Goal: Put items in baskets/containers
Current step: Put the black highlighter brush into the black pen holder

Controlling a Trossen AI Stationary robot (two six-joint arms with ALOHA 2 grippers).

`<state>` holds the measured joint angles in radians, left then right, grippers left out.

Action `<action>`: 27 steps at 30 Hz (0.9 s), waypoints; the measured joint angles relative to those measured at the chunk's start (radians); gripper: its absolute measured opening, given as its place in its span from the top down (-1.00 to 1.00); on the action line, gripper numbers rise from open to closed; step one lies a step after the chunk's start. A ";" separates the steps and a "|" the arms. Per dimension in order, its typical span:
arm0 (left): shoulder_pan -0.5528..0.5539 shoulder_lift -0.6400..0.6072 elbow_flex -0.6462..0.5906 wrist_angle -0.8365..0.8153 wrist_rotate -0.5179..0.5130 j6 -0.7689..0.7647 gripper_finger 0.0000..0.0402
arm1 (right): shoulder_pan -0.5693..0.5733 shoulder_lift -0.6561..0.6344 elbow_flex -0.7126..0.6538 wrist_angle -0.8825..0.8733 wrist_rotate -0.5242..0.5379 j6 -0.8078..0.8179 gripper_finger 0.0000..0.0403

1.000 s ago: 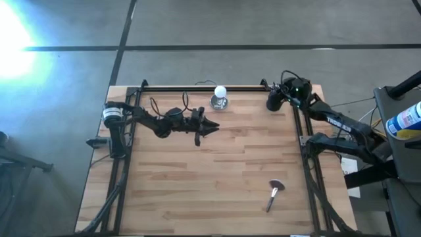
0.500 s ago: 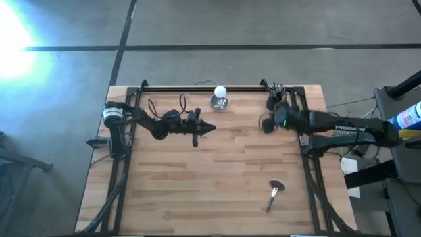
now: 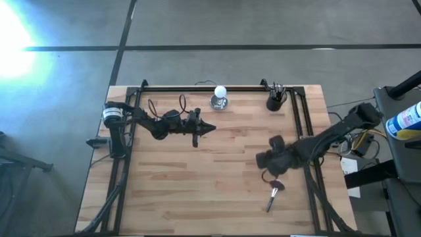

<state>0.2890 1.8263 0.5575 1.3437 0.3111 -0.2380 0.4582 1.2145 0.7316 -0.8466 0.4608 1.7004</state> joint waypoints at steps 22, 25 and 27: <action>0.000 0.000 -0.002 -0.025 0.002 -0.026 1.00 | 0.235 0.438 0.329 -0.131 -0.540 0.631 0.50; -0.001 0.000 -0.002 -0.027 0.002 -0.026 1.00 | 0.235 0.469 0.316 -0.116 -0.584 0.649 0.38; -0.001 0.000 -0.002 -0.028 0.002 -0.026 1.00 | 0.236 0.484 0.300 -0.072 -0.586 0.651 0.31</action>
<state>0.2882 1.8263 0.5560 1.3162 0.3126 -0.2639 0.6945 1.6984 1.0320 -0.9184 -0.1257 2.3514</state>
